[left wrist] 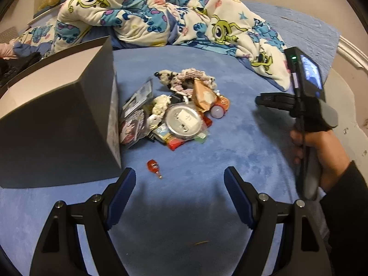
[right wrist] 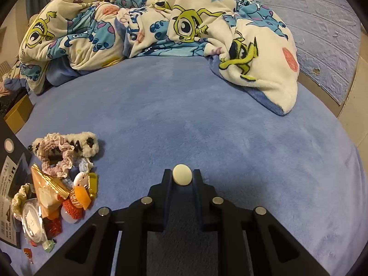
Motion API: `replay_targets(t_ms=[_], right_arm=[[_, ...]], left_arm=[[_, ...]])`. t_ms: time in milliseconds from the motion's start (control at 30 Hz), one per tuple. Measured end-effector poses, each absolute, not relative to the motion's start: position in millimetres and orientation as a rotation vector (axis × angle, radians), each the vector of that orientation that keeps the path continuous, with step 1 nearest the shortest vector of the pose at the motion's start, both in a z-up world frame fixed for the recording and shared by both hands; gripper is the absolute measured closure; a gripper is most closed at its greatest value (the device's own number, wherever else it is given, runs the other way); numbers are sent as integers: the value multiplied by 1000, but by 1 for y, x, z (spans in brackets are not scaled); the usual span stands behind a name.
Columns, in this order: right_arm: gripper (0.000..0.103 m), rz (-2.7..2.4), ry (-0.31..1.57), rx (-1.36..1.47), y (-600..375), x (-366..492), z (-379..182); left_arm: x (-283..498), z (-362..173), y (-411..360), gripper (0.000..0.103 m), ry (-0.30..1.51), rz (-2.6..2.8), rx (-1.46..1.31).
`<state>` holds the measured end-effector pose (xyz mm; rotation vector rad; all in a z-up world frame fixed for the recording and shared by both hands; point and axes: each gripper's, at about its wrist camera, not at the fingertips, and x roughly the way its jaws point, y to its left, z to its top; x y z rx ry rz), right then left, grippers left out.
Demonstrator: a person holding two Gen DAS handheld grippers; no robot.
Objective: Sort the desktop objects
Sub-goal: 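Grasp the white disc with the right tool while the left tool grasps the red lighter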
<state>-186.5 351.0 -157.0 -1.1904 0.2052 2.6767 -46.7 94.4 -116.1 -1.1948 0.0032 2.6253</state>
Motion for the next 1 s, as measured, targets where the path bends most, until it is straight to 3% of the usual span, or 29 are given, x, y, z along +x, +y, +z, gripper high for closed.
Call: replay_targets(t_ms=[200,467,533,633,700,800,1000], right_arm=[[86,2690,273,-1195,352,-173,-152],[86,2736,327,-1160,349,-160,-139],[86,2745,329,-1154,347,-157,-136],[86,2760,340,-1148,346,-155,-132],[86,2769,340,-1142,344,-152,-128],[86,2785,337,-1136,340,-146,-123],[86,2810,314,-1135,331,-141,-117]], left_arm=[[-57,-132,82,23,-101,2668,-1243],[-75,-159,79,25,-107,2699,-1299],[-74,-161,81,31,-77,2723,-1295],[-72,-160,74,52,-118,2756,-1288],[-72,-162,67,73,-145,2780,-1286],[-71,-164,61,91,-164,2785,-1279],[-67,-161,59,90,-178,2759,-1250]])
